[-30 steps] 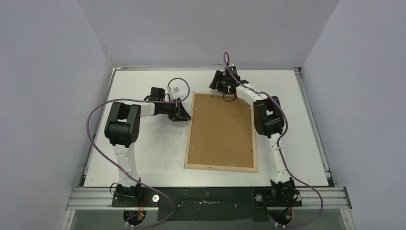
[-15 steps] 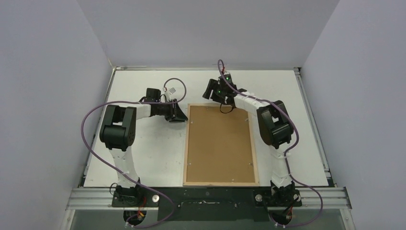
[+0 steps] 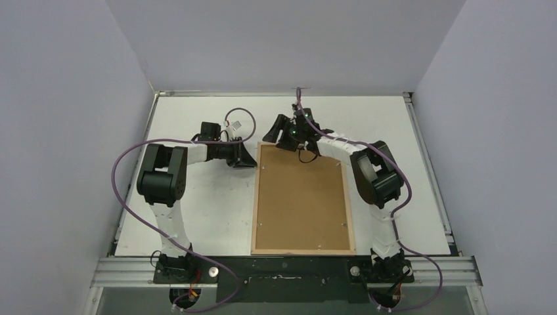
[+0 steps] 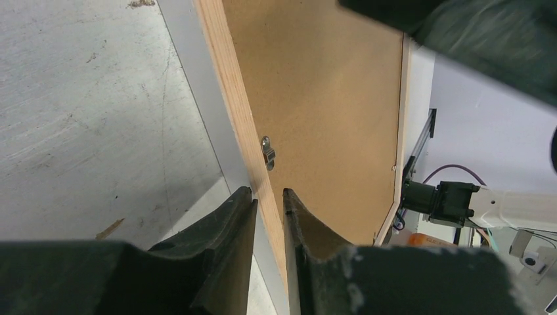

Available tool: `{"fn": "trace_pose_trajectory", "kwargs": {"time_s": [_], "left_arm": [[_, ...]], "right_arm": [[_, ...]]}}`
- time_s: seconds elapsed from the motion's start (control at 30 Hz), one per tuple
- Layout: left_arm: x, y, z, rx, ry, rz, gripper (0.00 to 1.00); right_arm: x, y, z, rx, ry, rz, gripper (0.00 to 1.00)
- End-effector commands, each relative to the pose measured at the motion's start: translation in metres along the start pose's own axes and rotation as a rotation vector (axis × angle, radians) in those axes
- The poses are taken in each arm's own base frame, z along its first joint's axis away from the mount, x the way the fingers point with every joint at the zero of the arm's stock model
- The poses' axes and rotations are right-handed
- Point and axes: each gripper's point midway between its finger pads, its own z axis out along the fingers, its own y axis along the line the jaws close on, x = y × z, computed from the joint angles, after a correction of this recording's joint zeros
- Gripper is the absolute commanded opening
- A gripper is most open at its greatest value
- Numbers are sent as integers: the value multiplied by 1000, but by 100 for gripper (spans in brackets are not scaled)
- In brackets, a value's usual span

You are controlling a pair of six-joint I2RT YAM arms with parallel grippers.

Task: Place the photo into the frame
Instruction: Install the photo frame at the center of the board.

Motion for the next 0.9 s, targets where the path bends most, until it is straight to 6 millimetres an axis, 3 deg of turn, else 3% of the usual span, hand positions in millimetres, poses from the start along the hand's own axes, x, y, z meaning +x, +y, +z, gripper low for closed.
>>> {"fn": "trace_pose_trajectory", "kwargs": {"time_s": [0.0,0.27,0.5,0.87], "left_arm": [[-7,-7,-2,26,-26,40,20],[-6,-4,2,35,-32,25,15],[-7,-4,4,40,-35,28,14],[-4,-2,5,43,-31,24,12]], "right_arm": [[34,18,5,-77,97,32,66],[60,20,9,-78,163,68,66],[86,10,17,-34,242,101,65],[101,18,21,-60,289,141,64]]}}
